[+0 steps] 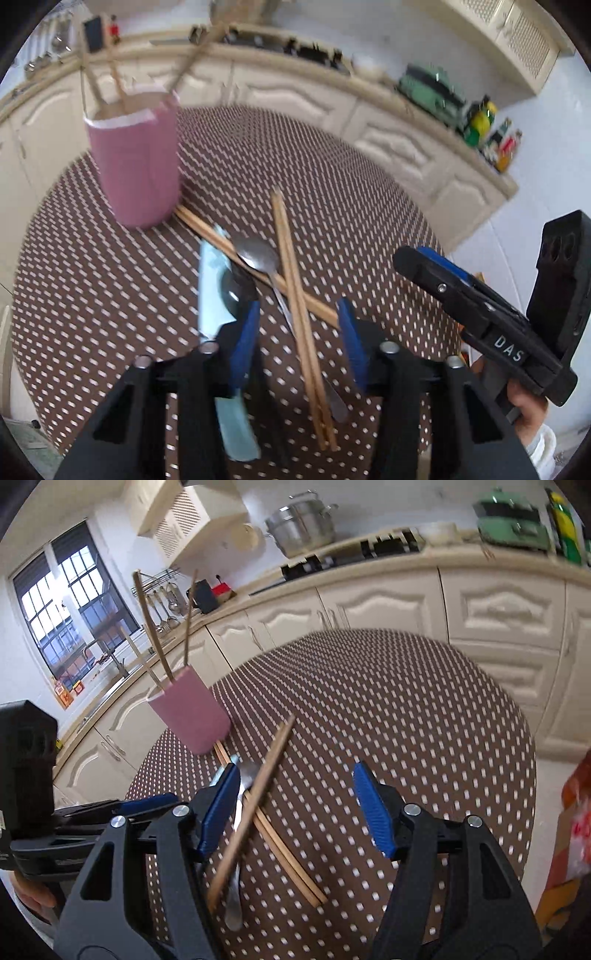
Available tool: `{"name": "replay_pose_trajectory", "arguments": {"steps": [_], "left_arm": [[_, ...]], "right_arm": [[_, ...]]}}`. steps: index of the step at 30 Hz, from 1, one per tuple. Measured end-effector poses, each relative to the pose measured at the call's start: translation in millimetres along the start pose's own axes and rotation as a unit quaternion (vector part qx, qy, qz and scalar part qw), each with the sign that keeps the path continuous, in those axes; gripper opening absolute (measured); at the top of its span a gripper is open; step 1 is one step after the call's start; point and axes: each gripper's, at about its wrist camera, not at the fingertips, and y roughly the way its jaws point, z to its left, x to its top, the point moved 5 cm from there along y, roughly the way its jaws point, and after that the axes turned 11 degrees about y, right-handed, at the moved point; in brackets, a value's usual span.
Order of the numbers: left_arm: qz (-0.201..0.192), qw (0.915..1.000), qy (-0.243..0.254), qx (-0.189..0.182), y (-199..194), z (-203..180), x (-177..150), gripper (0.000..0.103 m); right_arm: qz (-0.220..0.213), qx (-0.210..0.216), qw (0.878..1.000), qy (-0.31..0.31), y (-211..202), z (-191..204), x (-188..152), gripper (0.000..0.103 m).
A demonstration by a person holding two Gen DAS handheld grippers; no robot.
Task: Organize utensils
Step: 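Move both open tools back down to the remaining chopsticks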
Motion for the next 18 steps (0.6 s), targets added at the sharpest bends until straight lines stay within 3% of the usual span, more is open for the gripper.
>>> {"name": "replay_pose_trajectory", "arguments": {"steps": [4, 7, 15, 18], "left_arm": [[0.04, 0.9992, 0.001, -0.003, 20.3, -8.3, -6.8, 0.026], [0.061, 0.9981, 0.004, -0.001, 33.0, -14.7, -9.6, 0.022], [0.081, 0.9963, 0.007, 0.027, 50.3, -20.6, -11.5, 0.022], [0.076, 0.9967, 0.0, 0.03, 52.8, -20.0, -10.3, 0.012]], "right_arm": [[0.008, 0.003, 1.0, 0.012, -3.5, -13.6, -7.2, 0.063], [0.012, 0.007, 1.0, 0.018, -7.2, -17.9, -9.0, 0.064], [0.025, 0.017, 0.999, 0.021, -8.1, -17.3, -8.8, 0.064], [0.031, 0.017, 0.999, 0.018, -6.2, -15.5, -9.3, 0.064]]}}
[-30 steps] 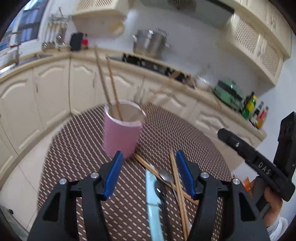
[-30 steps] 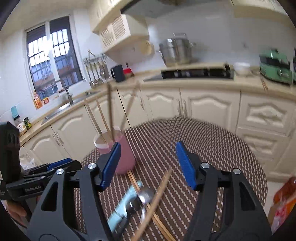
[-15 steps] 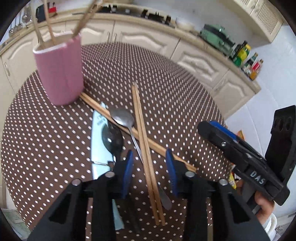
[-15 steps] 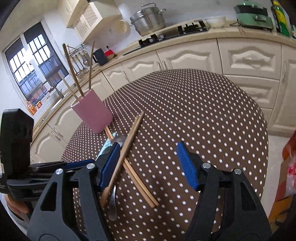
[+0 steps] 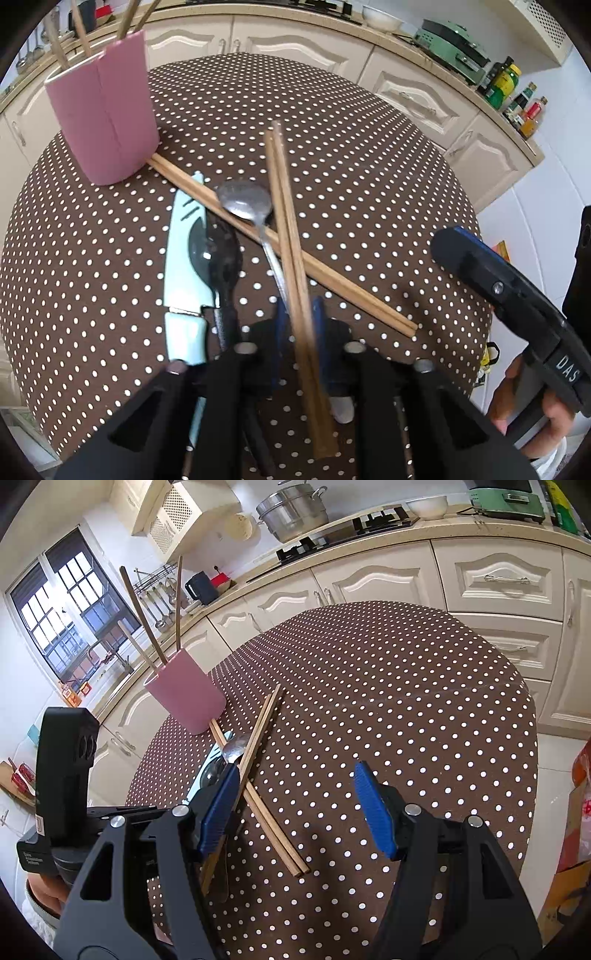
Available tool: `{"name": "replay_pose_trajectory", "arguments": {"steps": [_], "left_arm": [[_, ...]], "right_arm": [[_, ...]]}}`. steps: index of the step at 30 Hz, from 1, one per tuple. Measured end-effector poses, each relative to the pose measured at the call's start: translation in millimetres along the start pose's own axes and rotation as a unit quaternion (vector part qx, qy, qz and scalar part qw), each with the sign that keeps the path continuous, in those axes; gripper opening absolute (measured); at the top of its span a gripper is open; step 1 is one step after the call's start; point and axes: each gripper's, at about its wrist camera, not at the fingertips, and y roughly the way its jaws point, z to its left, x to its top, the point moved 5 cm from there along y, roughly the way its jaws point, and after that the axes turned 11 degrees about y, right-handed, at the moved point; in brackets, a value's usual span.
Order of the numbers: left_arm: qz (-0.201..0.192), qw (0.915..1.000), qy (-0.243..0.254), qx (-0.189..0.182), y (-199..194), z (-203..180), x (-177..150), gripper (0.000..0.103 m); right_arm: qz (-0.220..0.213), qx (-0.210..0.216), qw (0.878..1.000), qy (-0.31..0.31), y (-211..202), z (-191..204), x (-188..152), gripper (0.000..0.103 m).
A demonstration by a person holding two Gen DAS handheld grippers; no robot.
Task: Organize utensils
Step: 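Move both open tools back down to the remaining chopsticks, then close the left tool on a wooden chopstick while the right tool moves to another chopstick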
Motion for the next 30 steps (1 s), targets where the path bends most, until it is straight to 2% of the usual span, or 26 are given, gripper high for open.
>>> {"name": "replay_pose_trajectory", "arguments": {"steps": [8, 13, 16, 19, 23, 28, 30], "left_arm": [[-0.015, 0.9997, -0.01, -0.017, -13.9, 3.2, -7.6, 0.01], [-0.061, 0.9978, -0.012, -0.023, -41.2, 5.7, -21.5, 0.01], [-0.078, 0.9963, -0.032, -0.013, -56.0, 14.7, -37.4, 0.01], [-0.088, 0.9946, -0.05, 0.02, -65.9, 25.8, -54.7, 0.01], [-0.087, 0.9916, -0.088, 0.036, -71.9, 46.8, -77.5, 0.01], [-0.076, 0.9899, -0.116, 0.029, -65.2, 63.7, -89.3, 0.011], [-0.077, 0.9895, -0.121, 0.017, -64.9, 67.4, -90.8, 0.021]], "right_arm": [[0.016, -0.003, 1.0, -0.006, 7.4, 5.8, -3.9, 0.064], [0.027, 0.001, 0.999, -0.021, 10.8, 20.2, -6.8, 0.064], [0.043, 0.011, 0.998, -0.033, 16.6, 33.7, -10.9, 0.064], [0.072, 0.03, 0.996, -0.046, 26.6, 52.4, -20.2, 0.064], [0.115, 0.044, 0.99, -0.072, 44.6, 79.1, -38.6, 0.064], [0.159, 0.044, 0.983, -0.08, 71.6, 98.5, -54.7, 0.064], [0.168, 0.045, 0.982, -0.078, 76.8, 103.4, -56.6, 0.064]]}}
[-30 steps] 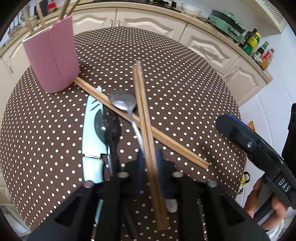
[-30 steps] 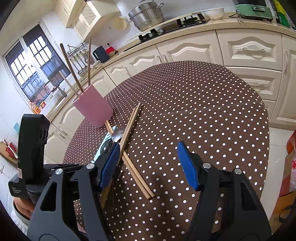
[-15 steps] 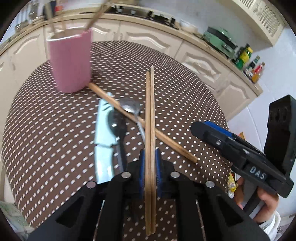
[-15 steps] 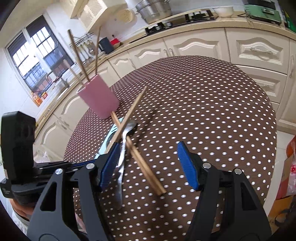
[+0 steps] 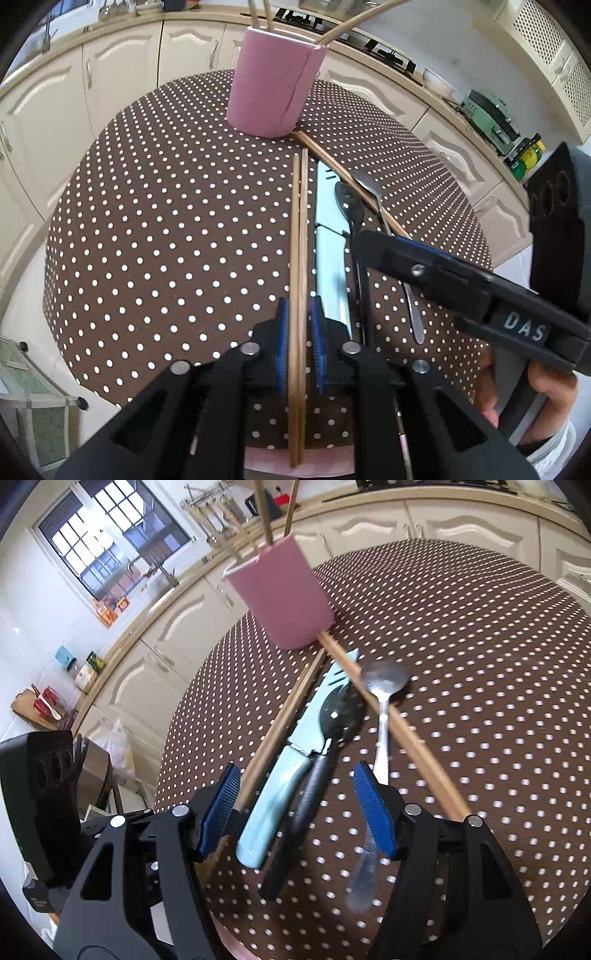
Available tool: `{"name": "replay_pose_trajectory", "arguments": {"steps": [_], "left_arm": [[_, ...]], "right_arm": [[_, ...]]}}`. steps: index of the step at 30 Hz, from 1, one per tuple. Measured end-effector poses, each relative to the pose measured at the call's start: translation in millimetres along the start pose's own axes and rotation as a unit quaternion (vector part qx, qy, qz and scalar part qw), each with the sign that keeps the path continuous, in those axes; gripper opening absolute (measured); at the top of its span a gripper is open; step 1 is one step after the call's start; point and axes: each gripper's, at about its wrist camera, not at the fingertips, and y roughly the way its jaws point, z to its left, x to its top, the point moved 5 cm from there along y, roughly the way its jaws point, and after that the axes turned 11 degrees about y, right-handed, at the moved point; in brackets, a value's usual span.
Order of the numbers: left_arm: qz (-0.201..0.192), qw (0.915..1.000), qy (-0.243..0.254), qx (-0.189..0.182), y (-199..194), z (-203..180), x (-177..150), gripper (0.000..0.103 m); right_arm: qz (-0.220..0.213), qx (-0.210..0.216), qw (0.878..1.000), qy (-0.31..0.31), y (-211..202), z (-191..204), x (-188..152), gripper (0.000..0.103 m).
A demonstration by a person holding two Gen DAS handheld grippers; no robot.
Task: Organize utensils
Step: 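Close the left tool on a wooden chopstick while the right tool moves to another chopstick, then close the right tool on a wooden chopstick beside the knife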
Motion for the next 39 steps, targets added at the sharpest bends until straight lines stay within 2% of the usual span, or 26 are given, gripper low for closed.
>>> {"name": "replay_pose_trajectory", "arguments": {"steps": [1, 2, 6, 10, 12, 15, 25, 27, 31, 33, 34, 35, 39], "left_arm": [[-0.001, 1.0, -0.003, -0.003, -1.1, 2.7, 0.0, 0.033], [-0.004, 1.0, -0.006, -0.004, -2.1, 6.0, 0.4, 0.039], [-0.005, 0.9999, -0.013, 0.006, -1.5, 24.1, 5.8, 0.04], [0.007, 0.9995, 0.011, 0.028, 8.1, 24.7, 18.2, 0.04], [0.014, 0.9979, 0.032, 0.056, 12.9, 24.6, 25.4, 0.04], [0.022, 0.9959, 0.048, 0.074, 18.2, 23.9, 33.7, 0.04], [0.038, 0.9935, 0.065, 0.085, 38.7, 28.3, 63.2, 0.04], [0.045, 0.9913, 0.075, 0.099, 43.9, 27.0, 67.3, 0.036], [0.055, 0.9856, 0.105, 0.121, 51.2, 21.1, 73.5, 0.036], [0.051, 0.9843, 0.112, 0.126, 54.5, 18.4, 78.3, 0.031], [0.048, 0.9845, 0.112, 0.127, 54.5, 19.5, 79.7, 0.021], [0.045, 0.9854, 0.106, 0.126, 53.9, 21.6, 81.1, 0.006], [0.029, 0.9947, 0.054, 0.083, 50.3, 32.1, 79.9, 0.005]], "right_arm": [[0.001, -0.001, 1.0, 0.001, 1.0, 1.2, 1.1, 0.064], [0.001, -0.004, 1.0, 0.001, 1.0, 2.2, 1.2, 0.064], [-0.006, -0.018, 1.0, -0.001, 1.2, 5.0, 8.9, 0.064], [-0.011, -0.021, 1.0, 0.003, -3.2, 0.0, 12.4, 0.064], [-0.014, -0.022, 1.0, 0.006, -6.4, -4.4, 12.7, 0.064], [-0.017, -0.024, 1.0, 0.009, -11.0, -11.7, 14.1, 0.064], [-0.023, -0.026, 0.999, 0.008, -21.0, -18.3, 16.7, 0.064], [-0.022, -0.026, 0.999, 0.009, -20.4, -16.9, 18.9, 0.064], [-0.022, -0.03, 0.999, 0.009, -19.7, -14.6, 23.3, 0.064], [-0.022, -0.035, 0.999, 0.009, -18.7, -11.7, 24.1, 0.064], [-0.021, -0.037, 0.999, 0.007, -18.0, -9.5, 24.7, 0.064], [-0.021, -0.038, 0.999, 0.005, -17.2, -6.5, 25.8, 0.064], [-0.013, -0.048, 0.999, -0.011, -9.2, 11.0, 29.9, 0.064]]}}
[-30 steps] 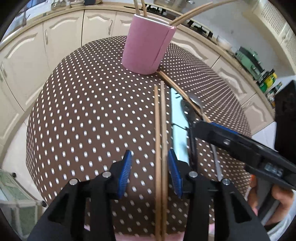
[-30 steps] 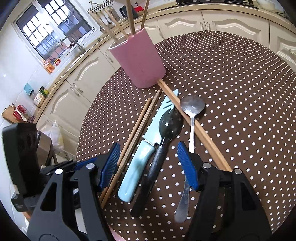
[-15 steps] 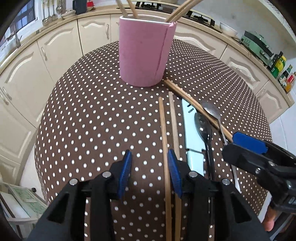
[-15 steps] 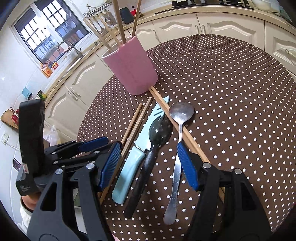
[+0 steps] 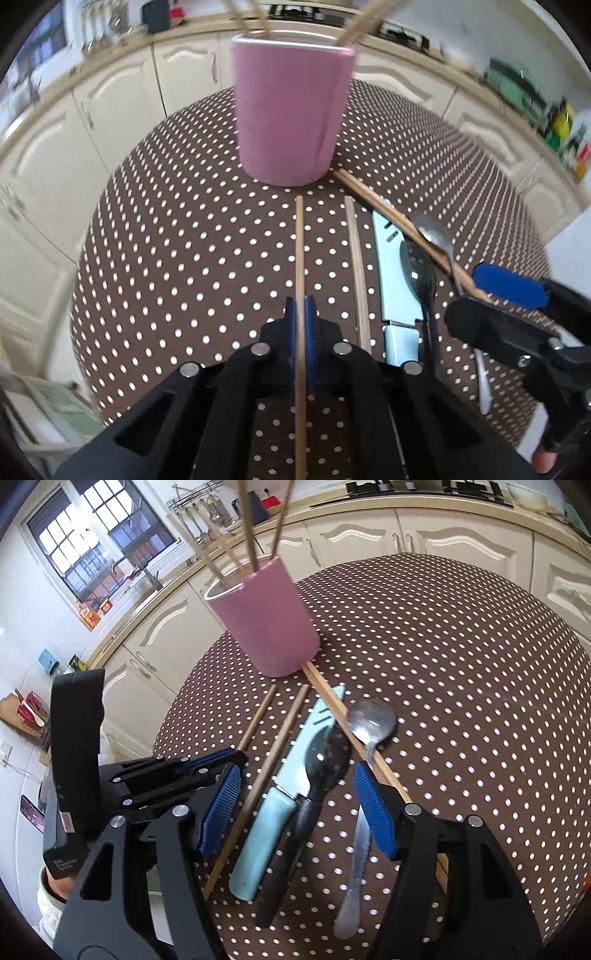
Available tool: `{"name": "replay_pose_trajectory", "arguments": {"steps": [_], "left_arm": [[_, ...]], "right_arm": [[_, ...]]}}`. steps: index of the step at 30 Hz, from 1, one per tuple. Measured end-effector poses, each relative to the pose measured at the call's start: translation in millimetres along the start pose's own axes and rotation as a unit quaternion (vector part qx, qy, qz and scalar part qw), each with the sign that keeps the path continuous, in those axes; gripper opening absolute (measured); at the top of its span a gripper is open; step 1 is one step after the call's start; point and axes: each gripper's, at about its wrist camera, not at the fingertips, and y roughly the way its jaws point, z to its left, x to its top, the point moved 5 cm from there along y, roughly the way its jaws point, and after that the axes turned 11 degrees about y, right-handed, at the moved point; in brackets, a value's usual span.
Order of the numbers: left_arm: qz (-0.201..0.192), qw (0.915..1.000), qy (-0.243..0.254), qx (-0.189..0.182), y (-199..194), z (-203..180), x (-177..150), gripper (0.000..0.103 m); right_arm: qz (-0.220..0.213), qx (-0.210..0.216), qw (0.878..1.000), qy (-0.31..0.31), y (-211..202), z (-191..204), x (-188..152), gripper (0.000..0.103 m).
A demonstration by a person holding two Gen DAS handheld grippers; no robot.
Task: Organize utensils
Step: 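Close the right tool on a wooden chopstick beside the knife, then lift both held chopsticks upright and carry them above the pink cup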
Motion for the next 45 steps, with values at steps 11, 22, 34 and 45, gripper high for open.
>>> {"name": "replay_pose_trajectory", "arguments": {"steps": [11, 22, 34, 45], "left_arm": [[-0.051, 0.9943, -0.08, -0.047, -35.9, 32.9, -15.5, 0.005], [-0.075, 0.9908, -0.094, -0.063, -52.8, 49.7, -27.6, 0.005], [-0.102, 0.9876, -0.083, -0.086, -63.8, 41.1, -24.0, 0.005], [-0.173, 0.9762, -0.066, -0.114, -97.1, 20.3, -12.8, 0.005]], "right_arm": [[0.08, -0.046, 0.995, -0.033, 49.9, 47.6, -0.5, 0.034], [0.108, -0.123, 0.985, -0.057, 87.5, 67.7, 3.0, 0.015], [0.058, -0.035, 0.998, -0.005, 71.7, 55.3, 10.3, 0.008], [-0.039, 0.076, 0.996, 0.026, 1.5, 44.1, 25.4, 0.006]]}}
